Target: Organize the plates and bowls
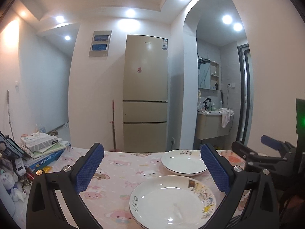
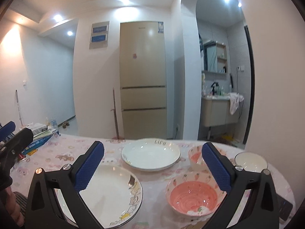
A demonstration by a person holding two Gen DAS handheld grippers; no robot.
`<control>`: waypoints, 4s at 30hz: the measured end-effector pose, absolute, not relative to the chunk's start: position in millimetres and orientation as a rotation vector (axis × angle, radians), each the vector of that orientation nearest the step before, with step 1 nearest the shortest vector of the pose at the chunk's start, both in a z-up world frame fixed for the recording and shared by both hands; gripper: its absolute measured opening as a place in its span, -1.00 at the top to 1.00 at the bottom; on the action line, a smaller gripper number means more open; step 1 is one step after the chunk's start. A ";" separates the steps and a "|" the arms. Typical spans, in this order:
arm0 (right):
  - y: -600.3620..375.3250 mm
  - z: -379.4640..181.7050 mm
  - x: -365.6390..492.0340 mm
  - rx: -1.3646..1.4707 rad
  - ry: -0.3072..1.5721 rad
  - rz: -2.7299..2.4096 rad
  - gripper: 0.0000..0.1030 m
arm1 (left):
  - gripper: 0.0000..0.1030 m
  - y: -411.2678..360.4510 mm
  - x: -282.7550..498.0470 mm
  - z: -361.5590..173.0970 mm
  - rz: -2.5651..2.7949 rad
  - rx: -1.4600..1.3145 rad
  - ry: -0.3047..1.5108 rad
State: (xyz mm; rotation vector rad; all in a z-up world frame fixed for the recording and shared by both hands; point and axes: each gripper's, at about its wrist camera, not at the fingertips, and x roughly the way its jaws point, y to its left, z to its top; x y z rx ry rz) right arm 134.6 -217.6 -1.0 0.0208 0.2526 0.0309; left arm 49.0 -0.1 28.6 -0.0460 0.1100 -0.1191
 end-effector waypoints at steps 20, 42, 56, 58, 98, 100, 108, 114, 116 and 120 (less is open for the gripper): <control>-236.4 154.6 114.4 0.046 0.015 0.094 -0.99 | -1.00 -22.3 5.1 142.1 -0.064 0.008 -0.096; -308.2 194.6 195.6 0.330 0.051 -0.038 -1.00 | -1.00 -49.2 117.2 217.2 -0.235 -0.066 -0.055; -341.9 106.1 290.0 0.364 0.328 -0.128 -0.92 | -1.00 -42.2 263.8 130.6 -0.237 -0.065 0.312; -341.9 91.4 305.7 0.349 0.376 -0.150 -0.81 | -1.00 -44.1 275.8 119.3 -0.217 -0.044 0.352; -305.8 -110.3 428.2 0.304 1.177 -0.136 0.50 | -0.06 -55.2 419.0 -83.2 -0.167 -0.166 1.070; -304.1 -112.0 427.6 0.313 1.190 -0.155 0.50 | -0.02 -56.6 419.0 -86.0 -0.155 -0.147 1.078; -301.2 -111.9 429.9 0.285 1.207 -0.150 0.52 | 0.35 -61.9 426.7 -108.3 -0.207 -0.174 1.145; -322.3 -110.8 428.1 0.423 1.211 -0.057 0.55 | 0.46 -62.0 425.0 -108.2 -0.206 -0.197 1.142; -319.5 -110.4 428.6 0.402 1.229 -0.049 0.55 | 0.68 -64.1 424.2 -107.0 -0.231 -0.194 1.141; -318.1 -111.7 429.0 0.414 1.231 -0.057 0.52 | 0.76 -70.6 420.7 -103.2 -0.217 -0.151 1.128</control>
